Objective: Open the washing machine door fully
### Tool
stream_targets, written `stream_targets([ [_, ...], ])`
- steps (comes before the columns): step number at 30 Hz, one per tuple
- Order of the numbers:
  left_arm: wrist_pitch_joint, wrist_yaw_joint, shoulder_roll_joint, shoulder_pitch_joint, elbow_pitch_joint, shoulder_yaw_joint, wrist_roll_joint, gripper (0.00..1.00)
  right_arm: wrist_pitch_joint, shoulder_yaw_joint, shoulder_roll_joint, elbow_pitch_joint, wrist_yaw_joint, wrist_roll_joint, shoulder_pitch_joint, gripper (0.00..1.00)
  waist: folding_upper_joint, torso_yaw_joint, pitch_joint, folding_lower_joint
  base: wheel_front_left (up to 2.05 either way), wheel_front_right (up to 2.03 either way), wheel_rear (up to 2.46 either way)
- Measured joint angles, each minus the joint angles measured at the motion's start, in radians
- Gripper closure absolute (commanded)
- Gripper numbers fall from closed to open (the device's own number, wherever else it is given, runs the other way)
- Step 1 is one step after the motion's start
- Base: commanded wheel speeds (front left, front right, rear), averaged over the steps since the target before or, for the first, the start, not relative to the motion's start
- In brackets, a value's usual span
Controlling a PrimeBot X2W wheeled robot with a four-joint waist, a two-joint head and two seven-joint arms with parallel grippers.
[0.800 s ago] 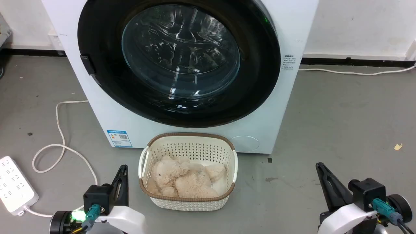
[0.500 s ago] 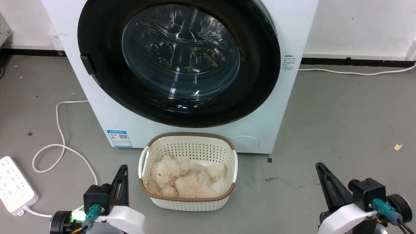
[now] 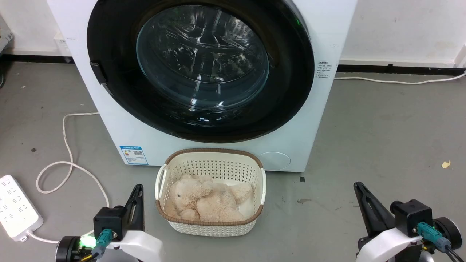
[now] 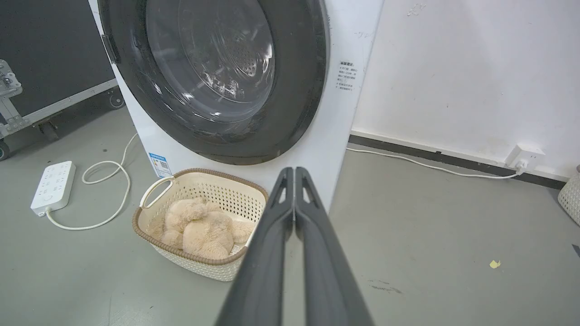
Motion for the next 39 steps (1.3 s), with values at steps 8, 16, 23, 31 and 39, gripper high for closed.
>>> stream_targets([
  [8,0.0,0.0,0.0,0.0,0.0,0.0,0.0,1.0,0.0,0.0,0.0,0.0,0.0,0.0,0.0,1.0,0.0,0.0,0.0,0.0,0.0,0.0,0.0],
  [16,0.0,0.001,0.0,0.001,0.0,-0.002,0.0,0.0,-0.001,0.0,0.0,0.0,0.0,0.002,0.0,0.0,0.0,0.0,0.0,0.0,0.0,0.0,0.0],
  [23,-0.011,0.002,0.0,0.001,-0.001,-0.012,-0.001,0.0,-0.012,-0.002,0.0,0.0,0.0,0.013,0.0,0.0,0.0,0.001,0.009,0.0,0.0,0.0,0.0],
  [31,-0.029,0.007,0.0,0.0,-0.01,-0.021,-0.008,0.0,-0.03,-0.002,-0.001,-0.009,0.0,0.021,-0.003,0.0,0.0,0.005,0.037,0.0,0.0,0.0,0.0],
  [39,-0.046,0.011,0.0,-0.023,-0.021,-0.039,-0.009,0.0,-0.046,-0.006,-0.024,-0.013,0.0,0.033,-0.057,0.0,0.0,0.012,0.08,0.0001,0.0,0.0,0.0],
])
